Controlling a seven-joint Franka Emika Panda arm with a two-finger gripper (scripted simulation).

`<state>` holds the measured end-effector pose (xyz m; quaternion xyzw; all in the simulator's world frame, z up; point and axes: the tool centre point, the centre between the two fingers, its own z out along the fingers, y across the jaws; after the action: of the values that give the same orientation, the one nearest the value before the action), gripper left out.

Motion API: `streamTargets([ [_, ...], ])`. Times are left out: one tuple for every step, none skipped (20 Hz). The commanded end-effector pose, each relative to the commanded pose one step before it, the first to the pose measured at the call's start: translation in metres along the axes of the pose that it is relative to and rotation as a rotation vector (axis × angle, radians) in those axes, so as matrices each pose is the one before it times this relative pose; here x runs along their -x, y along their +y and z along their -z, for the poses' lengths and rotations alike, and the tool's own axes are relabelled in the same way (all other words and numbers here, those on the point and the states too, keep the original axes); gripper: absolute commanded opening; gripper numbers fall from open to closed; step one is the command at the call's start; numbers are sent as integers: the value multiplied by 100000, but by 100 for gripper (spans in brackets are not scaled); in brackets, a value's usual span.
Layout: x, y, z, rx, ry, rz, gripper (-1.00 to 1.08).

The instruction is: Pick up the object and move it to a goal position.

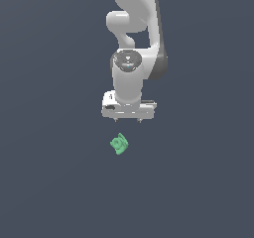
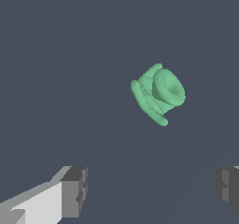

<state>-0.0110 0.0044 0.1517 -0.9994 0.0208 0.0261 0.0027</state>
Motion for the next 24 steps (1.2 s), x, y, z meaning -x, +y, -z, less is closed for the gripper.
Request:
streamTargets([
  [0,1,0,0,0,0,100],
  [0,0,0,0,0,0,100],
  [0,0,0,0,0,0,100],
  [0,0,0,0,0,0,100],
  [0,0,0,0,0,0,100],
  [0,0,0,0,0,0,100],
  [0,0,0,0,0,0,100],
  [0,0,0,0,0,0,100],
  [0,0,0,0,0,0,100],
  [0,0,0,0,0,0,100],
  [0,0,0,0,0,0,100],
  [-22,43,-4,0,0,0,100],
  [-43,111,56,102,116,-7,100],
  [-77,189,67,129,145,-18,100],
  [-105,261,93,177,196,-41,100],
  [-127,329,124,231,252,-84,100],
  [-143,385,147,266,286,-155,100],
  [-123,352,140,243,256,-217,100],
  [-95,292,125,202,209,-270,100],
  [-64,225,107,155,159,-314,100],
  [-33,143,78,95,97,-310,100],
  [-7,64,48,42,42,-261,100],
  [10,8,17,0,-1,-169,100],
  [16,-30,2,0,0,0,100],
])
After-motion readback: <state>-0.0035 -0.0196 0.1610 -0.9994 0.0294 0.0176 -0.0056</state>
